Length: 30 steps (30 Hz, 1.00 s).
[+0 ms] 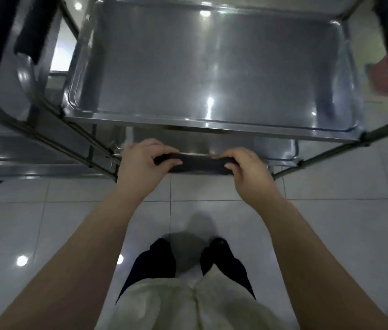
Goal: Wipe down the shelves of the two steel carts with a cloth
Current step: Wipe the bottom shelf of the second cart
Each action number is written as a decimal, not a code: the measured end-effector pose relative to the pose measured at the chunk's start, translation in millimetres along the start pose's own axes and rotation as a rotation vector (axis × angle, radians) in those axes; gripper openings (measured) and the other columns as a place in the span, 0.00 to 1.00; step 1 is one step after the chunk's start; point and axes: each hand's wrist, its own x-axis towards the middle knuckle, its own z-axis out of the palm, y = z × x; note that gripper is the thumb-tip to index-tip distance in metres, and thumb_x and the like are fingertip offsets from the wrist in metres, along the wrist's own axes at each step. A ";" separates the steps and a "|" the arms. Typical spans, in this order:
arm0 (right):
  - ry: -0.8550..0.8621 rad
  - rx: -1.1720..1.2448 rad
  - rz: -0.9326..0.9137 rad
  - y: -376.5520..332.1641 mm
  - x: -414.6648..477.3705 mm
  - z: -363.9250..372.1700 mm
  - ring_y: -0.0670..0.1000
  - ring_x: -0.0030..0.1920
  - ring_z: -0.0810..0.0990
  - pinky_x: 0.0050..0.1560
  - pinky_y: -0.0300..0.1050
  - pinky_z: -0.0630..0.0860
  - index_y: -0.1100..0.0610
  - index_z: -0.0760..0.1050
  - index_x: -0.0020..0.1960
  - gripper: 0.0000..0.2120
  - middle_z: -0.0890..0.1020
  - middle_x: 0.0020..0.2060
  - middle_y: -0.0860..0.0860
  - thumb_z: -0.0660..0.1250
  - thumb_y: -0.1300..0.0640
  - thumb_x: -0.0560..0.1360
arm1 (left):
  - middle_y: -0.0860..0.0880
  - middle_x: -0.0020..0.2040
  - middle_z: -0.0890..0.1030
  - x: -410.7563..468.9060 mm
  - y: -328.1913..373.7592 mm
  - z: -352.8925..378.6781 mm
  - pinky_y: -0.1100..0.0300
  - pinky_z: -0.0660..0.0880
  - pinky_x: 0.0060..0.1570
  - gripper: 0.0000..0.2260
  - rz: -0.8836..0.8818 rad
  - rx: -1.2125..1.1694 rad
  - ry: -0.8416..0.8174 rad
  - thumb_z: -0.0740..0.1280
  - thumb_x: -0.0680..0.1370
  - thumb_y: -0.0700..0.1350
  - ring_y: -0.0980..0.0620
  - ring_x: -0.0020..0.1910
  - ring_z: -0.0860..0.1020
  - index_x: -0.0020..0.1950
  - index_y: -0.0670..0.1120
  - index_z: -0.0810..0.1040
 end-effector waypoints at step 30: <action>1.026 -0.032 0.440 137.9 -309.0 -423.1 0.31 0.50 0.72 0.48 0.24 0.66 0.42 0.76 0.49 0.14 0.76 0.44 0.34 0.63 0.62 0.78 | 0.61 0.45 0.80 24.6 508.7 289.8 0.71 0.69 0.48 0.07 0.631 -0.203 -0.296 0.71 0.74 0.46 0.65 0.48 0.76 0.51 0.54 0.83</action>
